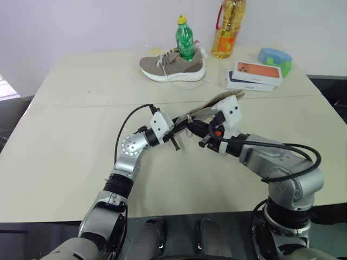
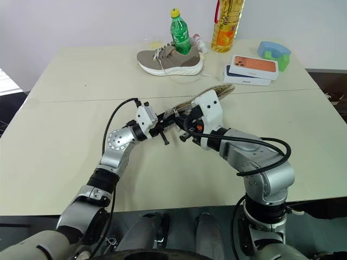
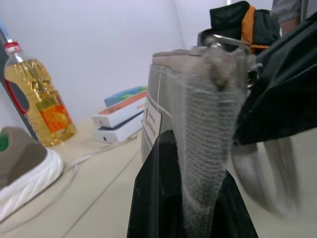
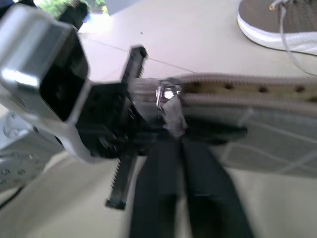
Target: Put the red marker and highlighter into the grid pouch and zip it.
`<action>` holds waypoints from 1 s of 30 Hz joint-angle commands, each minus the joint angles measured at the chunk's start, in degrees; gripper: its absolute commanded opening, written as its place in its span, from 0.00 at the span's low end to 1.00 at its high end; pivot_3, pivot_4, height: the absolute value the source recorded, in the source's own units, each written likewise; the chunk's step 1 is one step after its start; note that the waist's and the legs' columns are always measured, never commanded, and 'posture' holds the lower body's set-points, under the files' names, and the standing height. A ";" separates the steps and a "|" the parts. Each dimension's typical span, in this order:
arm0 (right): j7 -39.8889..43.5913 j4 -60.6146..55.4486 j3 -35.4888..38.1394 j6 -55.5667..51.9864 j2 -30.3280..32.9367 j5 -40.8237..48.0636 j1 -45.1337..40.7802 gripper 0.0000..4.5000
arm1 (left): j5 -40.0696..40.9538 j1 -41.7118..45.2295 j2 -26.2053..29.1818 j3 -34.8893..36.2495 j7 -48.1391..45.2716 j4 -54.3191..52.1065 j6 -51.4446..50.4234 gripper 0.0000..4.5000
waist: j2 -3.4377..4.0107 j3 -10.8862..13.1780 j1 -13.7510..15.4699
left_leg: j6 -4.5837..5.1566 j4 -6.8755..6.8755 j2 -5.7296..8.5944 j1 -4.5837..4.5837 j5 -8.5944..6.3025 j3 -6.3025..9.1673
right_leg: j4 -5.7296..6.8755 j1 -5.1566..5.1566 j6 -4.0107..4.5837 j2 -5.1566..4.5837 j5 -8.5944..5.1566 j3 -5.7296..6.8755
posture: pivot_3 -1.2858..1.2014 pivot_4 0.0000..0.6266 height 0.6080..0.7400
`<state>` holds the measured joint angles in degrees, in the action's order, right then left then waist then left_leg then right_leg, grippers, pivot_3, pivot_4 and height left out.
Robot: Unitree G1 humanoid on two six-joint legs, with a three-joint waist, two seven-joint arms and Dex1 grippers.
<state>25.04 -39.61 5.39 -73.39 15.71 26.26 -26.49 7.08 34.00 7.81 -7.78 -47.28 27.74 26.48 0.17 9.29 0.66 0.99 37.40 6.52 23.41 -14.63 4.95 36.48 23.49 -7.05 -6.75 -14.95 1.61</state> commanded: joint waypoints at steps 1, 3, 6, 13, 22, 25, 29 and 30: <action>0.87 -1.23 1.93 0.64 4.68 1.50 -1.85 0.01 | -0.31 0.68 1.82 0.30 -0.84 0.31 3.62 0.00 | 0.00 0.00 0.00 | 0.00 0.00 0.00 0.00 0.00 -0.01 | 0.00 0.00 0.00 0.00 0.00 0.00 | 0.52 0.24 1.00; 1.64 -1.14 2.32 1.15 8.29 1.79 -2.44 0.01 | -0.11 0.57 2.81 0.22 -1.70 0.94 4.75 0.00 | 0.00 0.00 0.00 | 0.00 -0.01 0.00 0.00 0.00 -0.01 | 0.00 0.01 0.00 0.01 0.00 0.01 | 0.52 0.24 1.00; 6.60 -1.01 3.61 4.08 20.23 1.24 -2.38 0.01 | 1.27 -0.59 5.63 0.25 -5.46 1.00 5.97 0.00 | 0.00 0.01 0.16 | 0.01 -0.01 0.01 0.01 0.00 -0.02 | -0.01 0.01 0.00 0.00 0.00 0.02 | 0.52 0.24 1.00; 11.98 5.83 8.16 10.93 36.59 -0.15 0.48 0.01 | 4.23 -3.61 10.81 0.62 -12.65 0.40 7.04 0.00 | -0.01 0.01 -0.03 | 0.10 -0.04 -0.04 0.01 -0.05 -0.07 | -0.17 -0.07 0.00 -0.01 0.00 0.04 | 0.52 0.24 1.00; 14.54 5.17 7.38 13.21 36.68 4.75 3.37 0.01 | 6.61 -5.29 11.60 1.01 -14.22 -0.84 6.15 0.00 | -0.02 0.00 0.06 | 0.10 -0.03 -0.06 0.01 -0.05 -0.06 | -0.18 -0.08 0.00 -0.04 0.00 0.02 | 0.52 0.24 1.00; 10.68 0.71 3.66 9.93 28.67 8.89 2.80 0.18 | 7.74 -5.07 9.63 1.18 -12.41 -2.67 3.94 0.00 | -0.02 0.00 -0.02 | 0.10 -0.04 -0.12 0.01 -0.05 -0.04 | -0.18 -0.09 0.00 -0.01 0.00 0.03 | 0.52 0.24 1.00; 5.60 -2.10 -2.32 11.37 24.22 5.60 2.63 0.63 | 8.51 -4.97 8.15 1.70 -11.35 -4.56 1.62 0.00 | -0.03 0.00 0.19 | 0.09 0.04 -0.06 0.02 -0.05 -0.02 | -0.16 -0.10 0.00 -0.04 0.00 0.03 | 0.52 0.24 1.00; 4.94 -2.18 -2.73 11.23 23.58 5.67 2.36 0.74 | 8.37 -5.01 8.07 1.60 -11.29 -4.79 1.51 0.00 | -0.03 0.00 0.18 | 0.09 0.04 -0.03 0.02 -0.05 -0.01 | -0.17 -0.11 0.00 -0.05 0.00 0.03 | 0.52 0.24 1.00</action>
<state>31.59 -39.98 2.00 -63.16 39.42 32.65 -22.69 14.36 28.74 15.79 -7.49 -59.26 25.41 28.00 0.14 9.29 0.84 1.09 37.45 6.51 23.43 -14.68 4.94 36.31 23.38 -7.06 -6.80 -14.95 1.64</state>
